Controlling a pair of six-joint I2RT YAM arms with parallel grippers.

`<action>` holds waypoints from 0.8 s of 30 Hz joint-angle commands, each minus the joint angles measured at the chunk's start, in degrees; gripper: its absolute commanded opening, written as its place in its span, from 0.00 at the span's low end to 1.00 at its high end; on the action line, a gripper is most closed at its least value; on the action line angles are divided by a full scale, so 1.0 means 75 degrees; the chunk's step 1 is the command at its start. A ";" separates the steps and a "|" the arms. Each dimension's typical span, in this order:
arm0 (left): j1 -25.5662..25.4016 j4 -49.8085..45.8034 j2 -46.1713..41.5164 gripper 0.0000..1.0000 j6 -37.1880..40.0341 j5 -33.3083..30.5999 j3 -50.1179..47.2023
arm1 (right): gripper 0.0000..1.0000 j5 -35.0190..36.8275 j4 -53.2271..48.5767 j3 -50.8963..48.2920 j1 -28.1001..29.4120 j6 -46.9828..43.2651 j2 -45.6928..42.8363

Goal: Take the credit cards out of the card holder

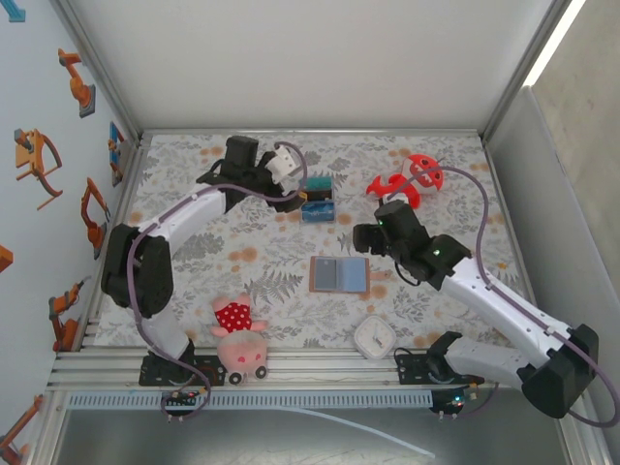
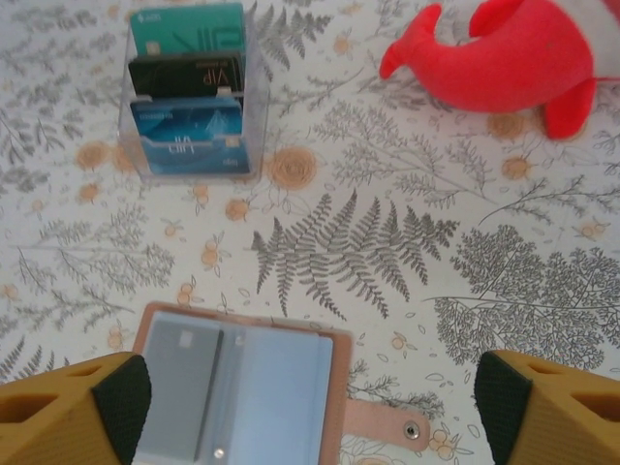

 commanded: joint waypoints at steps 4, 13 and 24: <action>-0.0022 0.1922 -0.1558 0.97 -0.2472 -0.1211 -0.1920 | 0.77 -0.0353 0.0024 -0.0036 0.0300 0.0431 0.0473; -0.0220 0.2218 -0.3551 0.97 -0.4628 -0.2523 -0.3812 | 0.65 -0.0223 0.0255 0.0022 0.1413 0.0967 0.1958; -0.0224 0.1507 -0.5729 0.97 -0.6538 -0.4430 -0.5284 | 0.56 -0.0514 0.0354 0.0681 0.2080 0.0826 0.3648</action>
